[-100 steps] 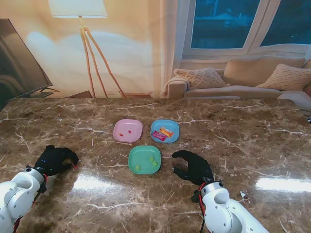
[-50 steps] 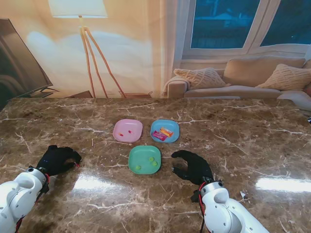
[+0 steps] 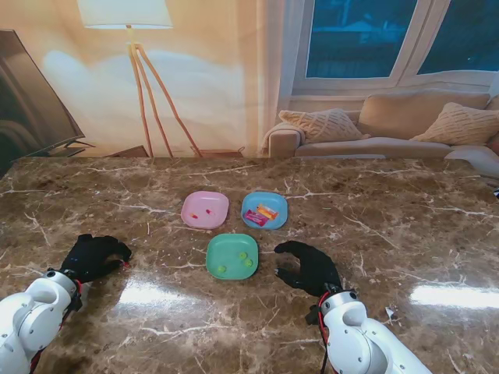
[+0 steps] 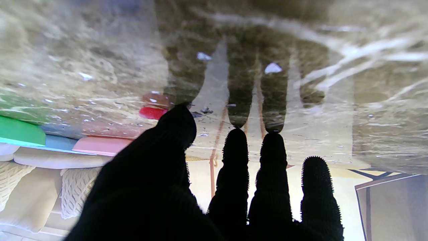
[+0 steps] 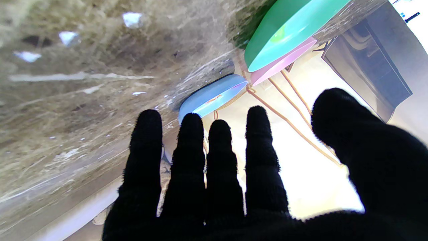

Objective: Portion candies into small dishes

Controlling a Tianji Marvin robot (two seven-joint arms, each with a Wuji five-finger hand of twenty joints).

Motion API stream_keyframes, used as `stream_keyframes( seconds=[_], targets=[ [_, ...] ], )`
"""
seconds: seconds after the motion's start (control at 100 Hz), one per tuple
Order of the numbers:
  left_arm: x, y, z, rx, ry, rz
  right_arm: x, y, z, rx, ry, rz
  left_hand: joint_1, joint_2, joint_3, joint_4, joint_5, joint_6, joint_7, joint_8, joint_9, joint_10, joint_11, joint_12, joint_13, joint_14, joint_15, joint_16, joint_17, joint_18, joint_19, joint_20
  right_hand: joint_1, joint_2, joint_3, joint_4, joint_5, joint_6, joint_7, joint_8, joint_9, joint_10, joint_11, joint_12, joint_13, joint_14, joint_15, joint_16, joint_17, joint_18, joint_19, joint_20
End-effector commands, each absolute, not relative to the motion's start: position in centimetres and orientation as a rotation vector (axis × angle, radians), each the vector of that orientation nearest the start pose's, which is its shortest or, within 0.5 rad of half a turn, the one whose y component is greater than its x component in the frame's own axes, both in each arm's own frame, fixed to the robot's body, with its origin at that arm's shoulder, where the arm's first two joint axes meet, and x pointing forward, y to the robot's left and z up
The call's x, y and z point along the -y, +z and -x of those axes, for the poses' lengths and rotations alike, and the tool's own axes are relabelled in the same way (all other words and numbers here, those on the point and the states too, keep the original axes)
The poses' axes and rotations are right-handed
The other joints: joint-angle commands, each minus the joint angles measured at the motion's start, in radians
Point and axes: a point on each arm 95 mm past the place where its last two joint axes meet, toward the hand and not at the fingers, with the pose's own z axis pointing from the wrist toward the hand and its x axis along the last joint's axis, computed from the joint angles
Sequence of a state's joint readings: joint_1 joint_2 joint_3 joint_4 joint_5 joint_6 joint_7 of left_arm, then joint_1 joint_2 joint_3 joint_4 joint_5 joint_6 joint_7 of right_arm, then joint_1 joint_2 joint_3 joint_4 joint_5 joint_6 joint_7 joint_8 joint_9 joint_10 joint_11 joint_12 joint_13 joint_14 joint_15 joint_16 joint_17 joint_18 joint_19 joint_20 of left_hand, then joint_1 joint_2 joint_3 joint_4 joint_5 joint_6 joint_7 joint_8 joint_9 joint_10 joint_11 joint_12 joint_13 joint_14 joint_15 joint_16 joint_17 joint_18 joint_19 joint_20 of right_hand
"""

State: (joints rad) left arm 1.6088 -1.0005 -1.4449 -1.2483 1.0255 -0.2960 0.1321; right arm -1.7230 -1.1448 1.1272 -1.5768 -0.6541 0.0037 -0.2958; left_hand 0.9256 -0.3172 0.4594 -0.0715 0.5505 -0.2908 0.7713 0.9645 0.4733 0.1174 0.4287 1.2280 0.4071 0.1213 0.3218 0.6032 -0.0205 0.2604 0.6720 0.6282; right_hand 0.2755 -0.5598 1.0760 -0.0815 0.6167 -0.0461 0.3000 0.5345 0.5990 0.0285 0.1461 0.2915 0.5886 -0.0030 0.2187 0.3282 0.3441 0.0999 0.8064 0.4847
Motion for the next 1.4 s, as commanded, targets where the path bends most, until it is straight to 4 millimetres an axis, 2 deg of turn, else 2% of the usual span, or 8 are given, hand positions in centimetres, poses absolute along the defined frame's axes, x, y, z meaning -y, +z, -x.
stream_keyframes(
  seconds=[0.0, 0.43, 0.98, 1.2, 1.39],
  targets=[
    [-16.0, -43.9, -35.5, -1.650, -1.192, 1.399, -2.9, -38.8, -33.4, -1.192, 1.714, -1.623, 0.049, -0.027, -0.021, 0.024, 0.047, 0.021, 0.057, 0.020, 0.154, -0.104, 0.052, -0.042, -0.008, -0.013, 0.015, 0.019, -0.020, -0.022, -0.025, 0.011, -0.018, 0.015, 0.008, 0.018, -0.016, -0.026, 0.002, -0.012, -0.012, -0.006, -0.005, -0.006, 0.010, 0.031, 0.003, 0.022, 0.004, -0.003, 0.016, 0.025],
    [-14.9, -42.0, -36.8, -1.604, -1.246, 1.358, -2.7, -39.0, -33.5, -1.187, 1.714, -1.624, 0.048, -0.027, -0.013, 0.021, 0.041, 0.022, 0.064, 0.025, 0.160, -0.102, 0.047, -0.026, -0.008, -0.011, 0.014, 0.020, -0.019, -0.021, -0.028, 0.014, -0.018, 0.014, 0.007, 0.018, -0.017, -0.025, 0.002, -0.012, -0.012, -0.005, -0.005, -0.007, 0.010, 0.030, 0.003, 0.022, 0.003, -0.003, 0.016, 0.025],
    [-13.8, -40.6, -37.8, -1.570, -1.291, 1.329, -2.6, -39.1, -33.5, -1.187, 1.715, -1.622, 0.050, -0.029, -0.008, 0.022, 0.037, 0.021, 0.070, 0.027, 0.166, -0.101, 0.039, -0.017, -0.007, -0.010, 0.012, 0.020, -0.019, -0.021, -0.029, 0.016, -0.018, 0.015, 0.007, 0.018, -0.017, -0.027, 0.002, -0.012, -0.013, -0.006, -0.005, -0.007, 0.009, 0.032, 0.002, 0.022, 0.003, -0.003, 0.015, 0.025],
    [-12.8, -39.4, -39.0, -1.558, -1.326, 1.301, -2.6, -39.0, -33.5, -1.185, 1.714, -1.622, 0.049, -0.030, -0.006, 0.023, 0.037, 0.020, 0.071, 0.027, 0.165, -0.101, 0.036, -0.015, -0.007, -0.007, 0.010, 0.020, -0.019, -0.021, -0.029, 0.017, -0.018, 0.015, 0.007, 0.018, -0.017, -0.025, 0.002, -0.012, -0.013, -0.005, -0.005, -0.007, 0.009, 0.032, 0.002, 0.022, 0.003, -0.003, 0.015, 0.025],
    [-11.0, -37.9, -41.0, -1.547, -1.374, 1.272, -2.6, -39.1, -33.5, -1.184, 1.714, -1.622, 0.049, -0.033, -0.002, 0.024, 0.039, 0.018, 0.072, 0.026, 0.166, -0.100, 0.033, -0.014, -0.007, -0.006, 0.008, 0.019, -0.018, -0.018, -0.030, 0.017, -0.019, 0.016, 0.006, 0.018, -0.017, -0.027, 0.002, -0.012, -0.013, -0.006, -0.005, -0.007, 0.011, 0.032, 0.003, 0.022, 0.003, -0.003, 0.015, 0.026]
  ],
)
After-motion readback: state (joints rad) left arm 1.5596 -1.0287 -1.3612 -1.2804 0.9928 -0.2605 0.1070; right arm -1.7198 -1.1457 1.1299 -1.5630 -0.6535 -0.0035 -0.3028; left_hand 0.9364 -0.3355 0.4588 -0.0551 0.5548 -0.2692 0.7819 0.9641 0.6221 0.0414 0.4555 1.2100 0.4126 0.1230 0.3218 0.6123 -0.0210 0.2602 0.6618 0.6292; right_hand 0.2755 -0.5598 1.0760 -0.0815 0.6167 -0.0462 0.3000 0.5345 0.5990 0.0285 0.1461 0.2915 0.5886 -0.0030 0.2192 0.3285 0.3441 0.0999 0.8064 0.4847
